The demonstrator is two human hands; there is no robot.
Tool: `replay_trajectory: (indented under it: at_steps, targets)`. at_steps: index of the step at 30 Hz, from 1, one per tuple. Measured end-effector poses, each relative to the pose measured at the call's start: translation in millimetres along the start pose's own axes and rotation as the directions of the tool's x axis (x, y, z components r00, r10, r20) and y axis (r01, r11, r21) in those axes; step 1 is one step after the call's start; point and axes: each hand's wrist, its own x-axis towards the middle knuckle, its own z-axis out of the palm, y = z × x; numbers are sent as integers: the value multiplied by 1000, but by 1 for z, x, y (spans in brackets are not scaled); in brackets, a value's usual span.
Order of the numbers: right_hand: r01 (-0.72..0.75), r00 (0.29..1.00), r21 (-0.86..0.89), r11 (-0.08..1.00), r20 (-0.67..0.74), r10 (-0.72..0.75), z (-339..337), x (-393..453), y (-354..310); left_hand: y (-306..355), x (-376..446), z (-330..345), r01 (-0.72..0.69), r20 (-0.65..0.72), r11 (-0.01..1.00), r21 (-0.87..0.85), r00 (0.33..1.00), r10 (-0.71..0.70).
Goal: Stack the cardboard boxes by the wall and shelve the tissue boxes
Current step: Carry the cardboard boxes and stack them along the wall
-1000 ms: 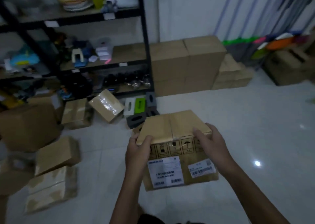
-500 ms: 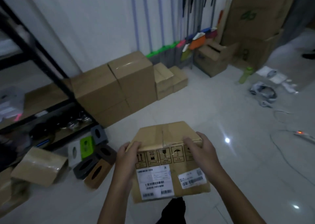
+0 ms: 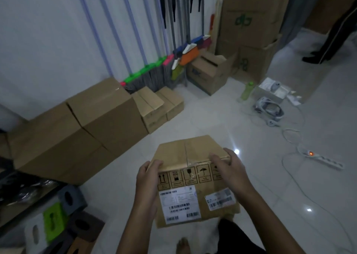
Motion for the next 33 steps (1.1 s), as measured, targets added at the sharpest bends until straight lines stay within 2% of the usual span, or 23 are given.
replay_trajectory:
  at_steps: [7, 12, 15, 19, 24, 30, 33]
  targets:
    - [16, 993, 15, 1000, 119, -17, -32, 158, -44, 70, 77, 108, -30, -41, 998, -54, 999, 27]
    - [49, 973, -68, 996, 227, -33, -69, 248, -90, 121, 117, 179, -15, -102, 998, -62, 995, 8]
    - [22, 960, -80, 997, 281, 1, -76, 303, -115, 148, 143, 211, 7, -129, 996, -94, 992, -19]
    - [-8, 942, -101, 995, 332, 41, -60, 372, -148, 181, 187, 238, 27, -219, 992, -122, 974, -54]
    - [-23, 922, -127, 992, 380, 69, -23, 457, -189, 226, 271, 256, 51, -258, 989, -141, 962, -87]
    - [-63, 934, -183, 981, 336, 122, 18, 551, -245, 290, 377, 274, 160, -203, 965, -206, 958, -202]
    - [-72, 940, -196, 978, 313, 132, 36, 592, -274, 323, 422, 283, 148, -184, 966, -211, 965, -188]
